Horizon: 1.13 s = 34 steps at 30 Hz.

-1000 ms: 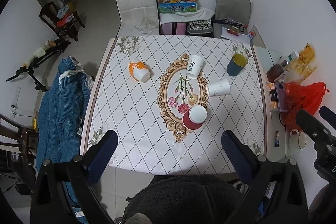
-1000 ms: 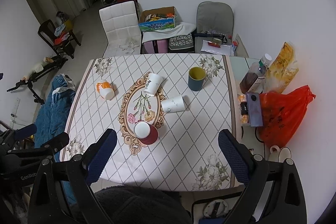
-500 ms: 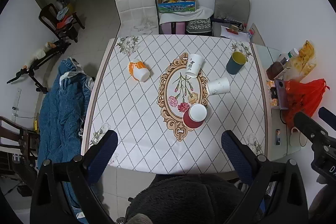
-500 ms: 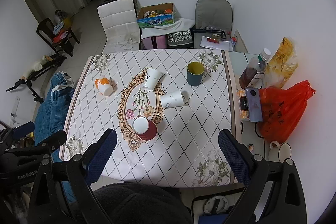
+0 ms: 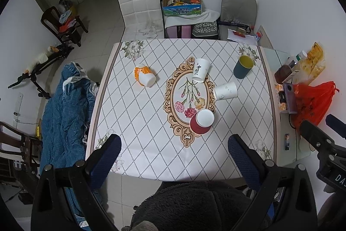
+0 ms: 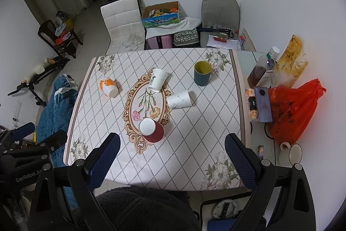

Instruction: Flip cup upside down

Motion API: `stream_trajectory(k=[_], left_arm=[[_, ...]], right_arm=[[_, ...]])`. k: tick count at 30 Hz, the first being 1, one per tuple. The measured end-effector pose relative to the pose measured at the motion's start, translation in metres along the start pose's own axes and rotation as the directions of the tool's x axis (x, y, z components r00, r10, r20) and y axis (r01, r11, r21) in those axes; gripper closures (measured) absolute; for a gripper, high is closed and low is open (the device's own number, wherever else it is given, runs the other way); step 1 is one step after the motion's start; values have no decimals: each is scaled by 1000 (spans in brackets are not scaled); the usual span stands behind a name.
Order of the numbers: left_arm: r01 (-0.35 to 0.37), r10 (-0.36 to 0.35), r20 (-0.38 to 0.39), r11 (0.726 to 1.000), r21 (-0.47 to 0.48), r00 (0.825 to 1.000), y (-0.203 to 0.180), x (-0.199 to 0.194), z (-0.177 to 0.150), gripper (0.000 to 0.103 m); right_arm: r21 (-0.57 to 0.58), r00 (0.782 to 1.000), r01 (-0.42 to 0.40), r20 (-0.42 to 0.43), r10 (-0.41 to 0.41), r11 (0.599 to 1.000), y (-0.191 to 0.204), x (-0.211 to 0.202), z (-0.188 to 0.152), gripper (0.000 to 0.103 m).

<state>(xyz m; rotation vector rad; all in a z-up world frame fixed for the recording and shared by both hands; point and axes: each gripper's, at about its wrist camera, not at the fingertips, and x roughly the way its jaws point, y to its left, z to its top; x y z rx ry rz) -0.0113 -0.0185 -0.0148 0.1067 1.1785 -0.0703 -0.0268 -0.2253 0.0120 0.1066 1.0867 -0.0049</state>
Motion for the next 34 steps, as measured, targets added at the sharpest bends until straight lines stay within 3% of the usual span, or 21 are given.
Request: stream_trajectory(k=[34], left_arm=[[2,-2,18,1000,12,1000,1,-7,2,2]], right_arm=[[20,1000,-9,-5,10,1000,7,-3,-3,4]])
